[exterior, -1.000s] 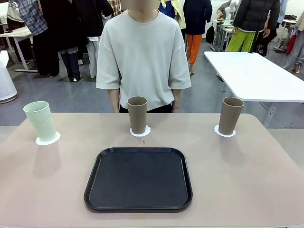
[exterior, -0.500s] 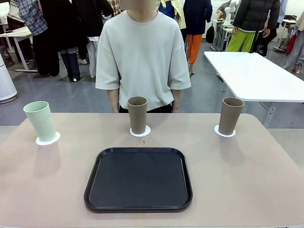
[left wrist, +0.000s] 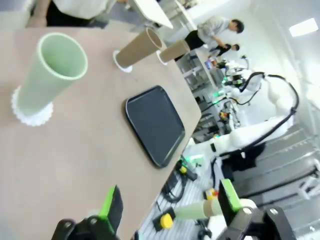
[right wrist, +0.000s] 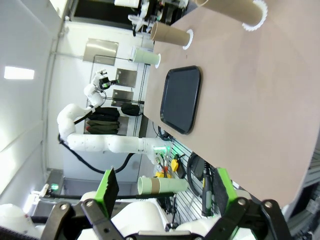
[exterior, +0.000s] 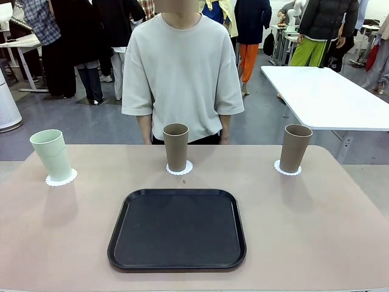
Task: Place coasters on the table and set cups on them.
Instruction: Take one Reusable plastic cup from the Flat Tray and place it on a coaster set by the human.
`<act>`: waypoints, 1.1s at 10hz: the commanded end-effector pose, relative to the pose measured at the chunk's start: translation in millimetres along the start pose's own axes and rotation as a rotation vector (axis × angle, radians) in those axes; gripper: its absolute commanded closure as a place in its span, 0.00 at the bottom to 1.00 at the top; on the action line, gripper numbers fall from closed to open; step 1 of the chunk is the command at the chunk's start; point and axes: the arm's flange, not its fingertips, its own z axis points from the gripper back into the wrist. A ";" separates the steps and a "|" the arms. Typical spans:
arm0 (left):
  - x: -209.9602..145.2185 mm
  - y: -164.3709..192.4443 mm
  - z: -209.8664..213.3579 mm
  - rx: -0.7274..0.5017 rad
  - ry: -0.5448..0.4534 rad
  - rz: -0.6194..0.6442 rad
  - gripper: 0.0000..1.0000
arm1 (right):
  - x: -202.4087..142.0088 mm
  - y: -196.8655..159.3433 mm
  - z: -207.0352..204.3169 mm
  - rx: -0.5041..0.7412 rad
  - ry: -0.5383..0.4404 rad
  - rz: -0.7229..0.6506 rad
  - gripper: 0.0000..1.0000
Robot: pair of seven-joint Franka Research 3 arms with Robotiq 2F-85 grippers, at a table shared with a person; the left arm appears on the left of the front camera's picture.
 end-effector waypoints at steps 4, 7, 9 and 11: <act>11.1 25.7 43.1 -0.059 0.111 0.063 0.00 | -0.8 1.4 0.3 0.008 0.000 0.006 0.00; -6.3 32.7 41.4 -0.070 0.135 0.111 0.00 | -0.8 1.4 0.3 0.008 0.000 0.006 0.00; -11.1 27.1 44.4 -0.048 0.080 0.090 0.00 | -0.8 1.4 0.3 0.008 0.000 0.006 0.00; -7.4 34.3 43.7 -0.062 0.109 0.120 0.00 | -0.8 1.4 0.3 0.008 0.000 0.006 0.00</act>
